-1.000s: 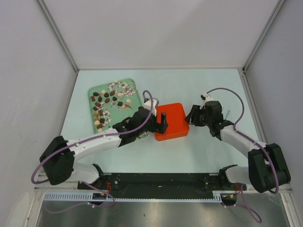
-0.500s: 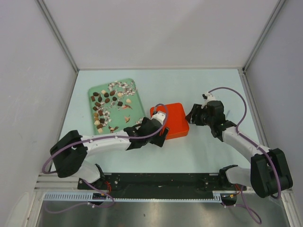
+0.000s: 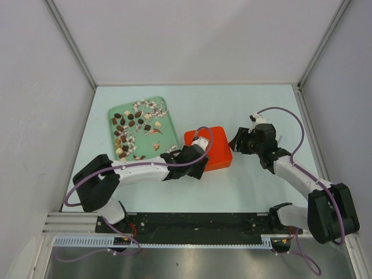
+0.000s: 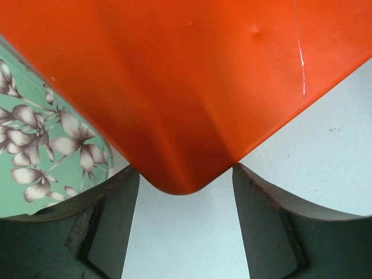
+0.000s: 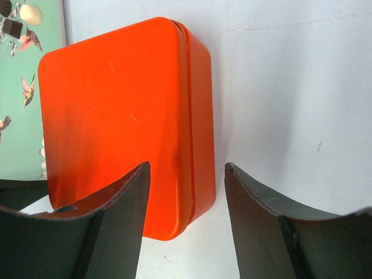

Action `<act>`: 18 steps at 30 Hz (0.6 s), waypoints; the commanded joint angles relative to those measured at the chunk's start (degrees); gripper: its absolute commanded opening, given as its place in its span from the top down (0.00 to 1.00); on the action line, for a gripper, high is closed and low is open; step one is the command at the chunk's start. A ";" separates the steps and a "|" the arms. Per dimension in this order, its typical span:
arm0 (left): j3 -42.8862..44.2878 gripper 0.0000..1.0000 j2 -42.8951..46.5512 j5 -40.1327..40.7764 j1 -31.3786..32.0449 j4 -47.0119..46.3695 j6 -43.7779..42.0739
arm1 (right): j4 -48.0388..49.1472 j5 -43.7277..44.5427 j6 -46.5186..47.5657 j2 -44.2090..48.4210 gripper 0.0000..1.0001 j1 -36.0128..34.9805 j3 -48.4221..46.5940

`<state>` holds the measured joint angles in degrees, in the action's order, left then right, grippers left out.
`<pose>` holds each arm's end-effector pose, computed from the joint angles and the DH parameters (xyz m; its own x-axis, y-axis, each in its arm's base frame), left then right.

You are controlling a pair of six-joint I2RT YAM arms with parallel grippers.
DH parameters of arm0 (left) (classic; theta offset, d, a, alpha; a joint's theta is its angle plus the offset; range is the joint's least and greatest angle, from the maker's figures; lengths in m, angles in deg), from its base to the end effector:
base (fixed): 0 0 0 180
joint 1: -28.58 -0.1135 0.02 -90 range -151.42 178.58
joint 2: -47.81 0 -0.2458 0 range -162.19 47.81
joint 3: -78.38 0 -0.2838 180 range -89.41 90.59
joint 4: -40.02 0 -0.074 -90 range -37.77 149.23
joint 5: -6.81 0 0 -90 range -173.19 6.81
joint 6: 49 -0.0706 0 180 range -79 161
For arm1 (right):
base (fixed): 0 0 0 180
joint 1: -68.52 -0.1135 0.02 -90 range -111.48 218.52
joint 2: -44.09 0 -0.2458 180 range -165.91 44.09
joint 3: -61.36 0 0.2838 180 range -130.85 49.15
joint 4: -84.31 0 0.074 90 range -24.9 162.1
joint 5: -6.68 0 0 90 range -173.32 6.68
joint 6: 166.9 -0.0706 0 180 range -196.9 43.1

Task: Pack the chocolate
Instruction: Close the box lid on the packing box.

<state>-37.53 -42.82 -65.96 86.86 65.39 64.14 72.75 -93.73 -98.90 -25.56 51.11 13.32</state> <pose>0.2091 -0.2985 0.1212 -0.6620 0.3572 -0.6589 0.4961 0.8678 -0.0281 0.3000 0.1075 0.1610 -0.6483 0.1828 -0.7391 -0.2111 0.8895 0.4052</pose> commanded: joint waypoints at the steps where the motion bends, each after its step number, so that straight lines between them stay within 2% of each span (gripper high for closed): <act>1: 2.35 0.31 -0.25 -0.45 0.34 0.37 1.65 | 0.41 0.75 1.08 1.18 0.41 0.27 -1.87; 8: 2.61 0.42 0.37 0.52 0.34 0.10 2.26 | 0.50 -0.22 1.35 1.36 0.41 0.27 -1.87; 18: 2.97 0.45 1.77 2.36 0.34 0.01 2.79 | 0.41 -0.75 1.43 1.53 0.41 0.27 -1.96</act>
<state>-37.09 -42.95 -65.76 86.97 66.60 65.58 72.70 -93.99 -98.22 -25.56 51.15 13.32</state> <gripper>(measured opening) 0.561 0.589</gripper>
